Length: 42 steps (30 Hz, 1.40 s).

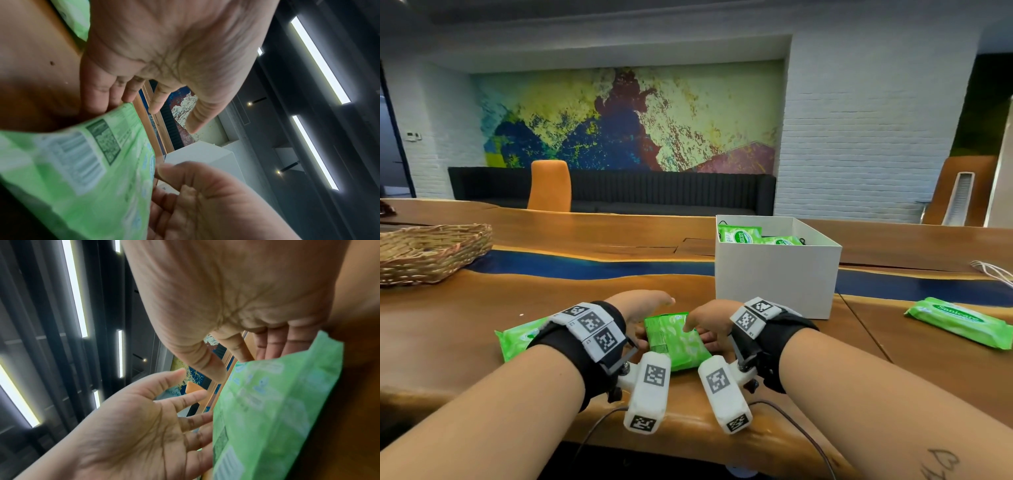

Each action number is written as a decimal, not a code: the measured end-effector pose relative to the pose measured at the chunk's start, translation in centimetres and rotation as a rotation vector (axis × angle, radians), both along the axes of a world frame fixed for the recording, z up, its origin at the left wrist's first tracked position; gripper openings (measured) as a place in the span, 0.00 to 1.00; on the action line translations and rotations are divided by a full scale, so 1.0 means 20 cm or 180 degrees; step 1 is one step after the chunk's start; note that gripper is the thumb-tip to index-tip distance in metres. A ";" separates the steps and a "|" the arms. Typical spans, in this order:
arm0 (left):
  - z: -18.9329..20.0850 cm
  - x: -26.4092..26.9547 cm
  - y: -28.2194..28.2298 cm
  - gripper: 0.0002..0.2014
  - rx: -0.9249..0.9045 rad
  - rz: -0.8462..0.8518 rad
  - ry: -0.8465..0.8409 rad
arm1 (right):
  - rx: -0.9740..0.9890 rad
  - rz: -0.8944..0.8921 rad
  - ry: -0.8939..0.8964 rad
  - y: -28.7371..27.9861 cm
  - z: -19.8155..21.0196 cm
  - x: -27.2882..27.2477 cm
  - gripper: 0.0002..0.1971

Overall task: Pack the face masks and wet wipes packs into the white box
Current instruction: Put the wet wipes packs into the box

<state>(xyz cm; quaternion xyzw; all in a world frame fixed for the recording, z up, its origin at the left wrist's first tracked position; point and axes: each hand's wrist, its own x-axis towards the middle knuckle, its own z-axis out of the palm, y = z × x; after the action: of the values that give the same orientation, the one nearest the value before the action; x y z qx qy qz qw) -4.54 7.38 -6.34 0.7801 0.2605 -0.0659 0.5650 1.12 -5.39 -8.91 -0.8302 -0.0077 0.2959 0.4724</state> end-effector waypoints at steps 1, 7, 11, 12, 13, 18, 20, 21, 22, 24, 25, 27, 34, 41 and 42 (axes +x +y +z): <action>0.00 0.00 0.00 0.29 -0.0007 0.0004 -0.0009 | -0.0055 -0.0001 -0.0023 0.00 0.00 0.01 0.08; 0.01 -0.01 -0.02 0.33 -0.0024 -0.0012 -0.0024 | 0.0382 -0.0153 0.0215 0.00 0.01 0.01 0.09; 0.01 -0.01 -0.03 0.21 -0.0066 -0.0031 -0.0035 | 0.0675 -0.0299 0.0365 -0.01 0.01 -0.01 0.08; 0.01 -0.01 -0.03 0.16 -0.0076 -0.0047 -0.0013 | 0.0748 -0.0371 0.0375 0.00 0.01 0.00 0.07; 0.02 -0.03 -0.04 0.14 -0.0096 -0.0075 0.0002 | 0.0826 -0.0427 0.0352 0.02 0.03 0.00 0.06; 0.02 -0.05 -0.06 0.14 -0.0217 -0.0193 -0.0094 | 0.1207 -0.0431 0.0261 0.07 0.10 0.00 0.13; 0.03 -0.04 -0.05 0.13 -0.0345 -0.0213 -0.0128 | 0.1659 -0.0325 0.0307 0.04 0.11 -0.05 0.11; 0.03 -0.03 -0.04 0.14 -0.0416 -0.0277 -0.0128 | 0.1782 -0.0232 0.0322 0.03 0.11 -0.07 0.12; 0.02 -0.02 -0.02 0.15 -0.0434 -0.0327 -0.0112 | 0.1818 -0.0138 0.0288 0.02 0.10 -0.09 0.12; 0.02 -0.01 0.00 0.12 -0.0292 -0.0322 -0.0061 | 0.1745 0.0053 0.0073 0.02 0.09 -0.07 0.16; 0.01 0.00 0.02 0.09 -0.0192 -0.0277 -0.0024 | 0.1619 0.0071 -0.0039 0.02 0.09 -0.06 0.17; -0.01 0.02 0.04 0.04 -0.0077 -0.0260 -0.0053 | 0.1211 -0.0054 -0.0270 0.01 0.09 -0.05 0.13; -0.04 0.01 0.04 0.35 -0.0224 -0.0156 -0.0476 | -0.0116 0.0047 -0.1034 -0.07 0.07 -0.02 0.06; -0.04 0.00 -0.07 0.41 -0.0003 -0.0491 -0.0267 | -0.0214 -0.0113 -0.1117 -0.13 -0.02 -0.02 0.23; -0.04 0.01 -0.07 0.42 -0.0010 -0.0484 -0.0328 | -0.0020 -0.0213 -0.0948 -0.14 -0.03 -0.01 0.18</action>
<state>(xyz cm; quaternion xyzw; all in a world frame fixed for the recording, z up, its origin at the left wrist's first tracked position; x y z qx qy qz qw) -4.33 6.07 -7.11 0.7990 0.1710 -0.0688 0.5723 0.98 -8.23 -9.42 -0.8661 -0.0491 0.1536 0.4731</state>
